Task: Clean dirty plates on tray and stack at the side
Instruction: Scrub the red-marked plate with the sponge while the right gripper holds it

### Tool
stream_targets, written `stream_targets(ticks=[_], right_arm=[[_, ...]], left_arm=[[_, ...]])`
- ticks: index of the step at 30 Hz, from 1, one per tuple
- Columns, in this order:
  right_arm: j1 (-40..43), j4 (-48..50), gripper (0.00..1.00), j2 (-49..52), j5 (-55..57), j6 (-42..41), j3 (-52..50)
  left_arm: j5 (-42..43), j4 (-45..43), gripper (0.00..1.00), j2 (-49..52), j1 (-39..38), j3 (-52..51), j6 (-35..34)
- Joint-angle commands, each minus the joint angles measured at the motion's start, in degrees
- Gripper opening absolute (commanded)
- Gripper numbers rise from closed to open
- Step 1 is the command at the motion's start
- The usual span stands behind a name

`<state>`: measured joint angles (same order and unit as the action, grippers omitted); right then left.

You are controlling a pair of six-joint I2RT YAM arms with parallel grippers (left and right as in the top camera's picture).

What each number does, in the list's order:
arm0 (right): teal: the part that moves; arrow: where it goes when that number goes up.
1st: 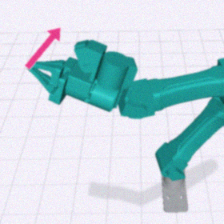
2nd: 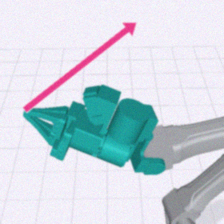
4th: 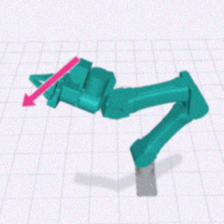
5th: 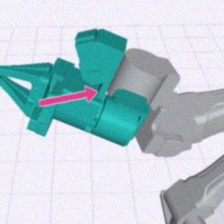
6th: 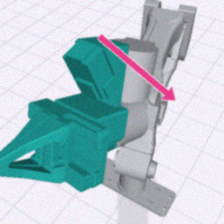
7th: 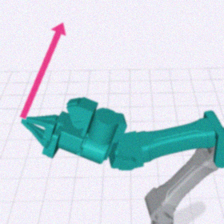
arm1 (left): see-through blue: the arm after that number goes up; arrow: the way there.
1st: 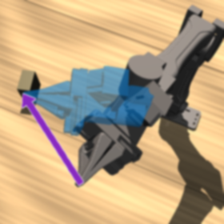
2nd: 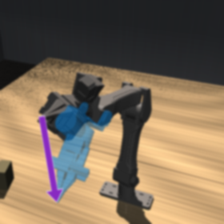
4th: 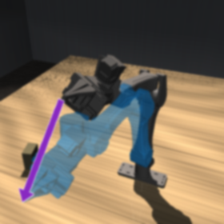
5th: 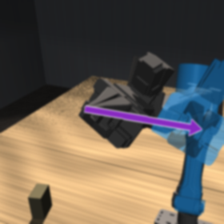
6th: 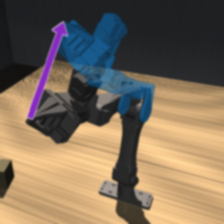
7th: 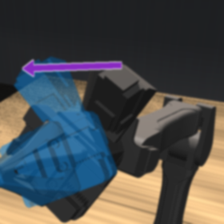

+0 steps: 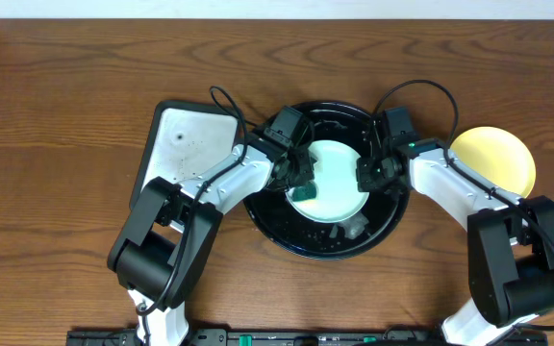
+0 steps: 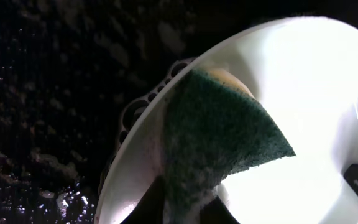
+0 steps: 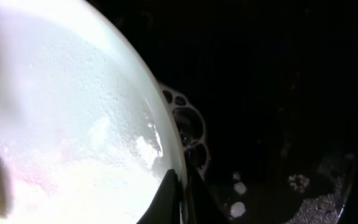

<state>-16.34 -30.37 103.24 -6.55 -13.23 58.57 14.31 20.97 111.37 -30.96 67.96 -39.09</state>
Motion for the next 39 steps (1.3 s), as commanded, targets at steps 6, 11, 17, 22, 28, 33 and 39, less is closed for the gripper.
stream_targets(ticks=[6,11,17,22,28,33,39], right_arm=[[-0.3,-0.9,0.01,1.6,3.3,0.0,-0.7],[-0.3,-0.9,0.01,1.6,3.3,0.0,-0.7],[-0.3,-1.6,0.01,1.6,3.3,0.0,-0.7],[-0.3,-1.7,0.01,1.6,3.3,0.0,-0.7],[-0.3,-1.6,0.01,1.6,3.3,0.0,-0.7],[-0.3,-1.9,0.01,1.6,3.3,0.0,-0.7],[-0.3,-2.0,0.01,1.6,3.3,0.0,-0.7]], left_arm=[[-7.4,-8.4,0.07,4.1,-3.6,-3.2,-7.4],[-7.2,-11.5,0.07,4.2,-9.9,-3.2,-11.8],[-4.8,-10.6,0.07,4.2,-12.5,-3.2,-12.4],[-2.4,-6.5,0.07,4.2,-11.6,-3.2,-9.0],[-15.6,0.1,0.07,4.0,-8.5,-3.2,-0.3],[-25.6,0.4,0.08,3.8,-6.2,-2.9,5.7],[-34.1,1.2,0.08,3.8,-6.3,0.3,15.2]])
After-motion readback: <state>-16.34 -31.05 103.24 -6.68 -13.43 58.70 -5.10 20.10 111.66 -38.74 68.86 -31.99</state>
